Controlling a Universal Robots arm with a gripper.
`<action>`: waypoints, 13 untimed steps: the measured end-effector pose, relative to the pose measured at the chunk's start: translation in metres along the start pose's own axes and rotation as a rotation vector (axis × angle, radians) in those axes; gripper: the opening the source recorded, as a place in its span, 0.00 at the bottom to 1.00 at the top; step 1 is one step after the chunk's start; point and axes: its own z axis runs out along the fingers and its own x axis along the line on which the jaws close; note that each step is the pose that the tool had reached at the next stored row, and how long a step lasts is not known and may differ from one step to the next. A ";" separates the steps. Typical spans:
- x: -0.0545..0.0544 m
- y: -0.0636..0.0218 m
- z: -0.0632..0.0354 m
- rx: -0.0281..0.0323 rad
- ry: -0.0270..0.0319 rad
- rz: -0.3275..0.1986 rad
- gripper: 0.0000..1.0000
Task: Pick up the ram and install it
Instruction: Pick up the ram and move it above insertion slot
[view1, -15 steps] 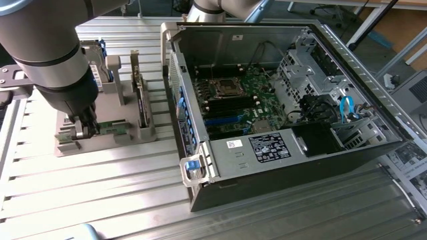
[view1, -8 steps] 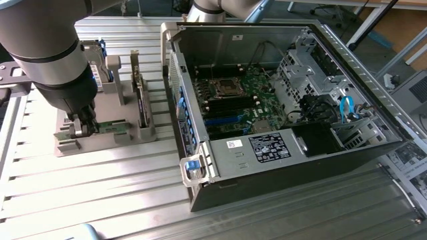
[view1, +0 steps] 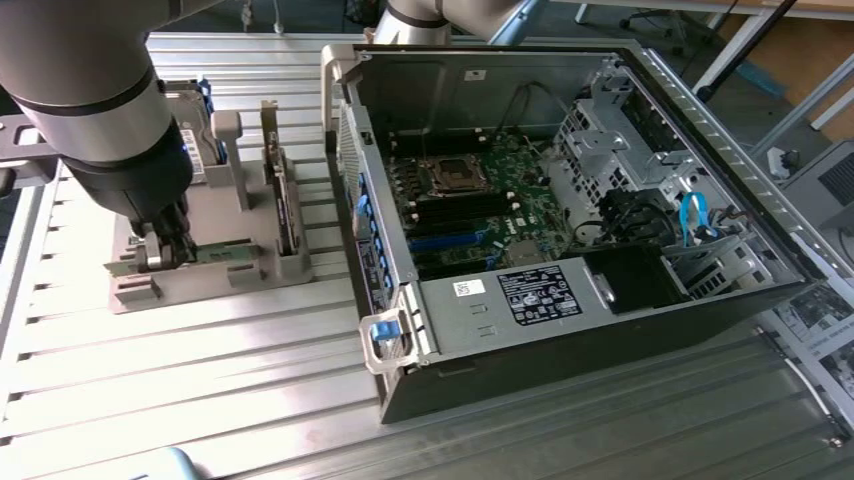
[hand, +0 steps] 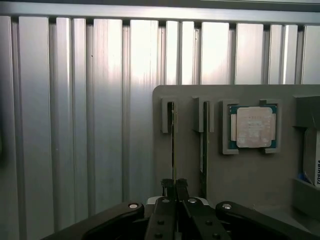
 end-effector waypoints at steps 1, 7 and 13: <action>0.000 0.0000 -0.0010 0.0000 0.0000 0.000 0.12; 0.000 -0.0002 -0.0077 0.0000 0.0000 0.000 0.12; -0.001 -0.0002 -0.0132 0.0001 0.0000 0.000 0.12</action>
